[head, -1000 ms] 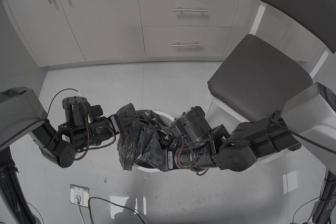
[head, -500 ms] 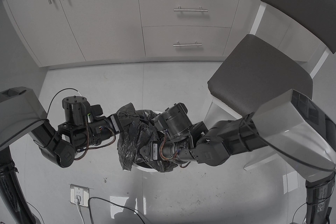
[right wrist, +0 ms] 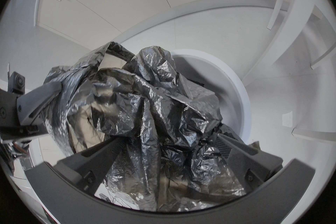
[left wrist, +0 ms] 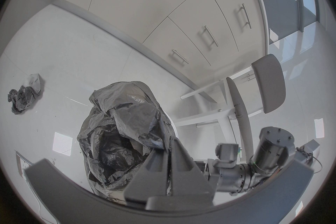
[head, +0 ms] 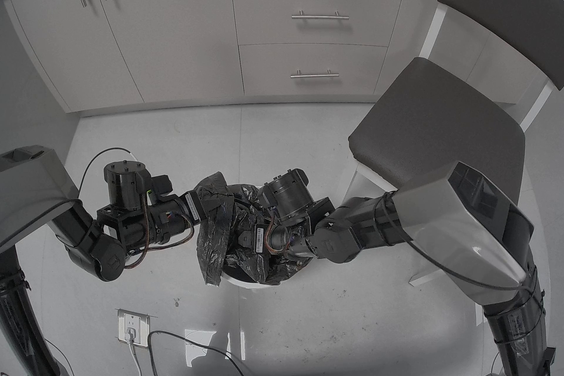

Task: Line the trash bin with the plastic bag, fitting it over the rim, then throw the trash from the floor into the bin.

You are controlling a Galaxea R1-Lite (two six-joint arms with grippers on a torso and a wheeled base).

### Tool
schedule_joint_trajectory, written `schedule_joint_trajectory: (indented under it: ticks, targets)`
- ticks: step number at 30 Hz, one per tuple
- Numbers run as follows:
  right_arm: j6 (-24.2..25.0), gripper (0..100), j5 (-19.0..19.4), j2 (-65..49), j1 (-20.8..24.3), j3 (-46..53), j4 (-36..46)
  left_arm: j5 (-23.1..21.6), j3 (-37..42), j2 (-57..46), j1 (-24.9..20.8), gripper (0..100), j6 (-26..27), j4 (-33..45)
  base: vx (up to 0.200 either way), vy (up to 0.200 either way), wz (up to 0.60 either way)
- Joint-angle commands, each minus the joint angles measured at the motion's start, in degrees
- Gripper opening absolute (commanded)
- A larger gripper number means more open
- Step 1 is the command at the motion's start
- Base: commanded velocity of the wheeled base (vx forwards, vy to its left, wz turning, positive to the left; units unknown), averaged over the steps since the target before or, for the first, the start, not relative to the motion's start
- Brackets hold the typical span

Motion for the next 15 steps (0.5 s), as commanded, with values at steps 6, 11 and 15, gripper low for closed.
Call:
schedule_joint_trajectory:
  ticks: [6, 11, 15]
  targets:
    - [-0.1, 100, -0.2, 8.6, -1.2, -13.5, 5.7, 0.1, 0.3, 0.3, 0.1, 0, -0.1, -1.5, 0.0, 0.0, 0.0]
    - [-0.2, 100, -0.2, 11.8, -1.2, -18.0, 8.5, 0.1, 0.3, 0.3, 0.1, 0, -0.1, -1.5, 0.0, 0.0, 0.0]
    - [-0.1, 100, -0.2, 13.5, -1.2, -18.0, 10.0, 0.1, 0.3, 0.4, 0.0, 0, -0.1, -1.5, 0.0, 0.0, 0.0]
